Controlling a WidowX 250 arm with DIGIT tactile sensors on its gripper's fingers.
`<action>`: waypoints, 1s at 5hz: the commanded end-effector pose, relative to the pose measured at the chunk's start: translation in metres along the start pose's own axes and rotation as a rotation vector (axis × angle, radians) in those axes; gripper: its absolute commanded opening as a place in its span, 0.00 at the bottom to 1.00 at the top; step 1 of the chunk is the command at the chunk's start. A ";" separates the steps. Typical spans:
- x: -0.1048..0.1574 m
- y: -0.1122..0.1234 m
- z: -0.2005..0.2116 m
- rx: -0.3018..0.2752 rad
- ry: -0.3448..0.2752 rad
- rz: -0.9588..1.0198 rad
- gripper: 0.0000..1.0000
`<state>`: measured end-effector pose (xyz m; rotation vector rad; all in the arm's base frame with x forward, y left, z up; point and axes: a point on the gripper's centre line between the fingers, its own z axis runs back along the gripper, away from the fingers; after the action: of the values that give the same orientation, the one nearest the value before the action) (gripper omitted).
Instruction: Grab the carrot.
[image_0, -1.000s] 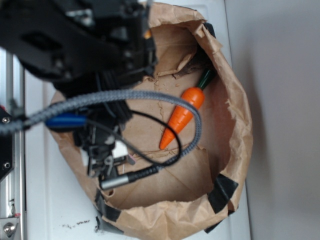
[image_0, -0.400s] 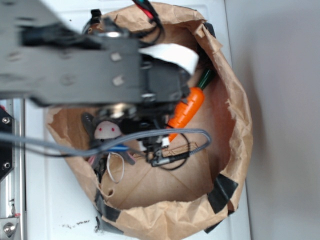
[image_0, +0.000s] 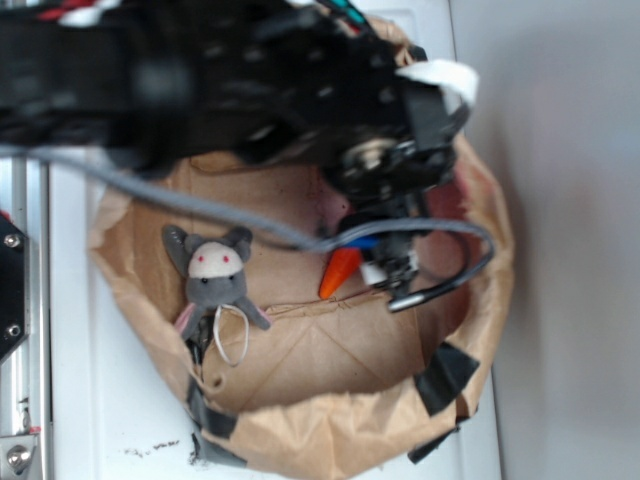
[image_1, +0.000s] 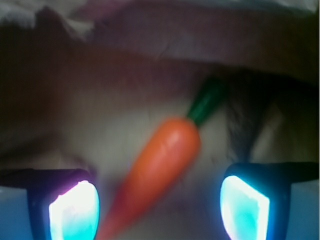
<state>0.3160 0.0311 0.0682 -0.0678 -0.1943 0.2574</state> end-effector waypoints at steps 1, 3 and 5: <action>0.042 -0.007 -0.022 -0.044 0.003 0.125 1.00; 0.046 0.002 -0.021 0.048 -0.081 0.144 0.00; 0.052 0.006 -0.005 0.100 -0.243 0.151 0.00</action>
<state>0.3526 0.0469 0.0421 0.0573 -0.3159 0.4047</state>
